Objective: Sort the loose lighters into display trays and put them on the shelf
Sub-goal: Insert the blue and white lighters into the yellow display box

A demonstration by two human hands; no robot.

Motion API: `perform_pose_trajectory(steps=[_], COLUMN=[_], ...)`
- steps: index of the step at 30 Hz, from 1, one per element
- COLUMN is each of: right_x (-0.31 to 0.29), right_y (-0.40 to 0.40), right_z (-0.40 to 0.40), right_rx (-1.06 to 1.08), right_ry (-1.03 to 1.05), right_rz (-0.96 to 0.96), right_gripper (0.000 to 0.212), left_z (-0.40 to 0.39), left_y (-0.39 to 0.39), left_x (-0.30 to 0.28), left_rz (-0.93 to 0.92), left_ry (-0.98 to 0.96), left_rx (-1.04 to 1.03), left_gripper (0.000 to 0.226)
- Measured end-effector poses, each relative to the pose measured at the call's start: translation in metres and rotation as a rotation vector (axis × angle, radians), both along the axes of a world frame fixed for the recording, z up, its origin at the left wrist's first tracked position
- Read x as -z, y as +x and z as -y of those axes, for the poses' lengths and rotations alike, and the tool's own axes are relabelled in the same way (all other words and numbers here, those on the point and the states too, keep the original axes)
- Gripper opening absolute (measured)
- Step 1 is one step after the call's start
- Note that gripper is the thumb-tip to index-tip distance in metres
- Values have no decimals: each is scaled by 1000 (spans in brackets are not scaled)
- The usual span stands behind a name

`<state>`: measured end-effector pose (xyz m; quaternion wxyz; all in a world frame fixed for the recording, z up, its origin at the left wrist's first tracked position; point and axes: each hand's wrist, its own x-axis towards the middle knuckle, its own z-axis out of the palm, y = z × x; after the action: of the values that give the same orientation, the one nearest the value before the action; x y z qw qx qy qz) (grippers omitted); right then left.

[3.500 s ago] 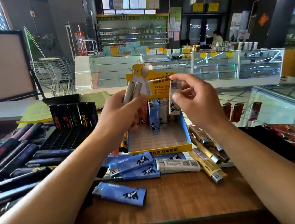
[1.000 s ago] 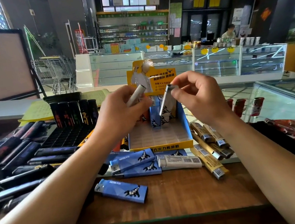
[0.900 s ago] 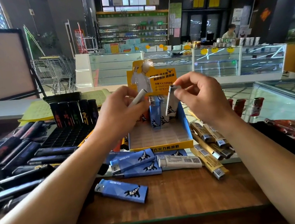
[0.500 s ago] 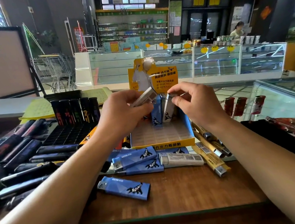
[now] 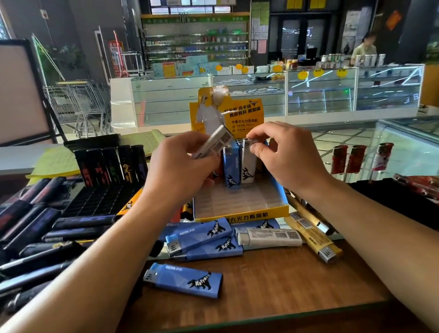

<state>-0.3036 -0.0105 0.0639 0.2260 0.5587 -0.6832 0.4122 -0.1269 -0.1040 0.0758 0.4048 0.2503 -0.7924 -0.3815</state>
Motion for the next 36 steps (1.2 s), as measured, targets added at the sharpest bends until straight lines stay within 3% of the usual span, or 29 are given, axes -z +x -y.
perform_pose_trajectory(steps=[10,14,18,22,25,31,36], right_x=[2,-6,-14,-15,-14,-14,-19], right_y=[-1,10,26,29,30,31,30], right_z=[3,-7,-12,-14,-16,-17,-21], right_rx=[55,-67,-209,-234,-254,-281,-310], right_ry=[82,0,-60,-44,34,50,-54], right_rz=[-71,54,57,135,139,116,233], right_gripper=[10,20,25,10,15,6,26], left_z=[3,2,1,-1,-2,-2,-7], left_y=[0,0,-1,2,4,4,1], left_x=[1,1,2,-2,-4,-5,-3], left_rz=[-26,13,-22,-155,-234,-247,-144], left_ry=[29,-52,-72,10,101,159,49], left_rx=[-7,-26,-8,26,111,191,202], left_gripper=[27,24,23,18,13,4,11])
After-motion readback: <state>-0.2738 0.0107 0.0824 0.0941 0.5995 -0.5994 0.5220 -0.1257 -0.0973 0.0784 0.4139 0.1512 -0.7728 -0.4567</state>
